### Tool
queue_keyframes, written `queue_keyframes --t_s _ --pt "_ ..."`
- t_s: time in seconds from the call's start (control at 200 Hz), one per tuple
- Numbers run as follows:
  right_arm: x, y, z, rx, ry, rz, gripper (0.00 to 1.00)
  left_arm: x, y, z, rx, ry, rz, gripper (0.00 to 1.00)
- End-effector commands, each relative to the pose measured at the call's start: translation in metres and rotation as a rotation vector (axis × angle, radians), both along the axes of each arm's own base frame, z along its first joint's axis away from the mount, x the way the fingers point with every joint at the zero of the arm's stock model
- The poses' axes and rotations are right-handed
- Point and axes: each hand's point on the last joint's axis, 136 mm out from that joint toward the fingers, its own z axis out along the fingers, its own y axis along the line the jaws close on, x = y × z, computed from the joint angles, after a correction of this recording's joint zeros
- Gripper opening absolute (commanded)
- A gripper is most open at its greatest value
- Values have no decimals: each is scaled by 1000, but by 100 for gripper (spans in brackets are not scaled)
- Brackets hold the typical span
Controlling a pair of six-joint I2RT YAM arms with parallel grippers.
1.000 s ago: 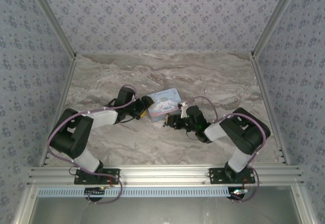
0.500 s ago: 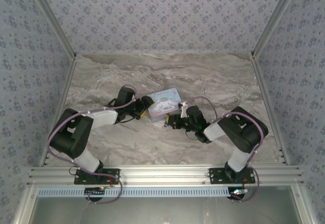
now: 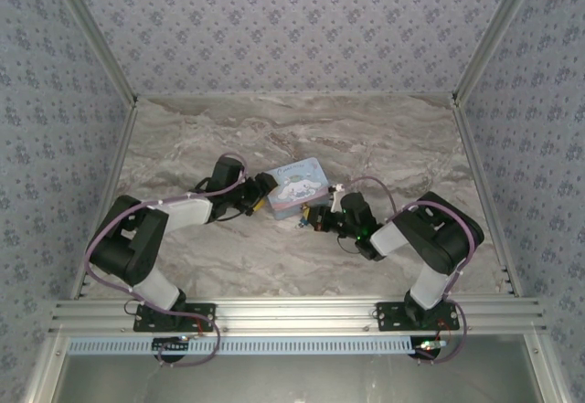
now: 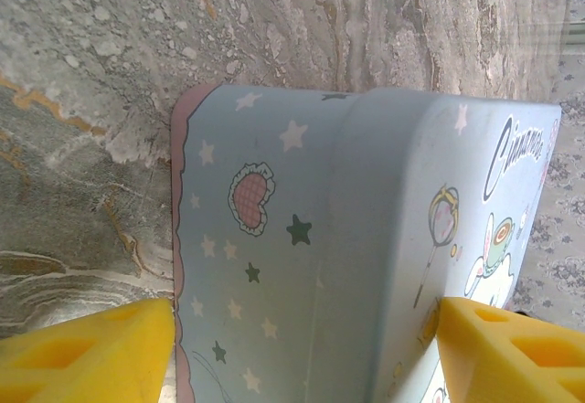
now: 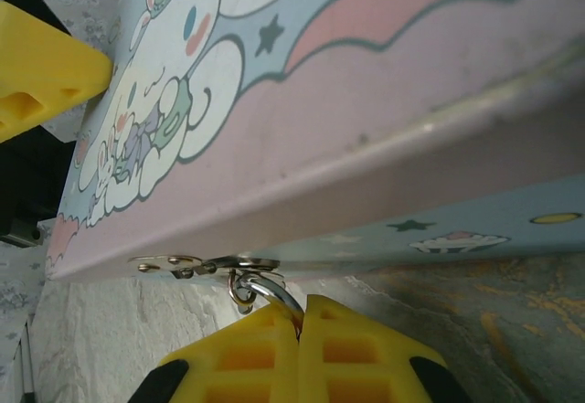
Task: Unlock the padlock with the key
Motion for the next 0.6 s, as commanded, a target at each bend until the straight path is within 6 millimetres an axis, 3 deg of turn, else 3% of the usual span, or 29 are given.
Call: queue_keyframes --t_s 0.0,0.595 --pt "7 -11 -2 14 8 -68 4 -36 16 -45 108 169 -6 74" --pt "33 -18 34 191 39 -217 4 -43 20 -48 116 174 -5 74"
